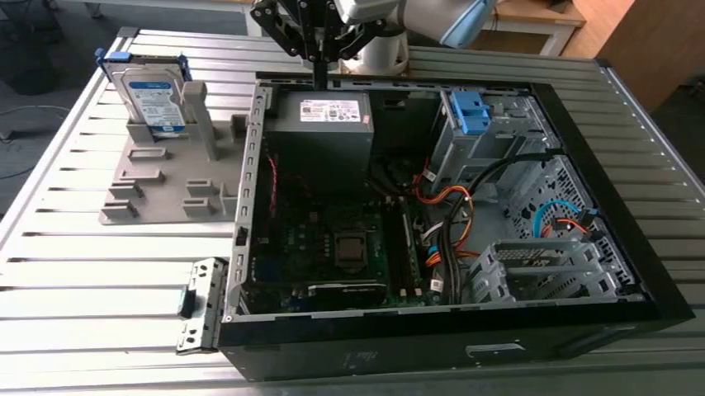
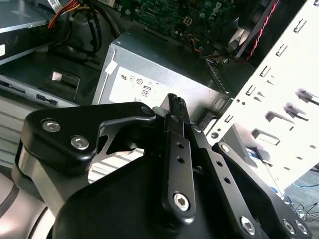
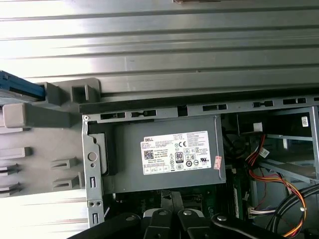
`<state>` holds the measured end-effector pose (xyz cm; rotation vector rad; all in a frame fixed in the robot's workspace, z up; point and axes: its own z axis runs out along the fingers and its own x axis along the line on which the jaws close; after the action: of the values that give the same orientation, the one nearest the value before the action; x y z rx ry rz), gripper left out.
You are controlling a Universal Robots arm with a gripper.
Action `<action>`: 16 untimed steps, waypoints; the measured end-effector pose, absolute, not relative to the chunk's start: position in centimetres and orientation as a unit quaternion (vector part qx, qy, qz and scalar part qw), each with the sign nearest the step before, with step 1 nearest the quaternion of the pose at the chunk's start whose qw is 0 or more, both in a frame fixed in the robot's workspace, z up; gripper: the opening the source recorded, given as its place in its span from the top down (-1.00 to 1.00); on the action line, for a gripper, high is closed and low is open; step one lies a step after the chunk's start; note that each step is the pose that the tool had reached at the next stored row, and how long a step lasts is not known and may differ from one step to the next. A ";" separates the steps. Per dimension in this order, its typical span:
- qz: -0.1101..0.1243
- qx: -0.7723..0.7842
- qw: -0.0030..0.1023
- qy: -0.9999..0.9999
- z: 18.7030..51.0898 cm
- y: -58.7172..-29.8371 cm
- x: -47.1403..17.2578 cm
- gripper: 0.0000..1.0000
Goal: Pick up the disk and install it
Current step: 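Reach for the disk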
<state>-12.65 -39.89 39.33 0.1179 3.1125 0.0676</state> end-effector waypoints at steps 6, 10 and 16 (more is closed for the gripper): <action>0.022 0.038 0.013 0.999 39.3 -39.9 -12.8 0.79; 0.022 0.038 0.013 0.999 39.3 -39.9 -12.9 0.79; 0.022 0.038 0.013 0.999 39.3 -39.9 -13.1 0.79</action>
<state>-13.06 -39.89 39.33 0.1180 3.1125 0.0677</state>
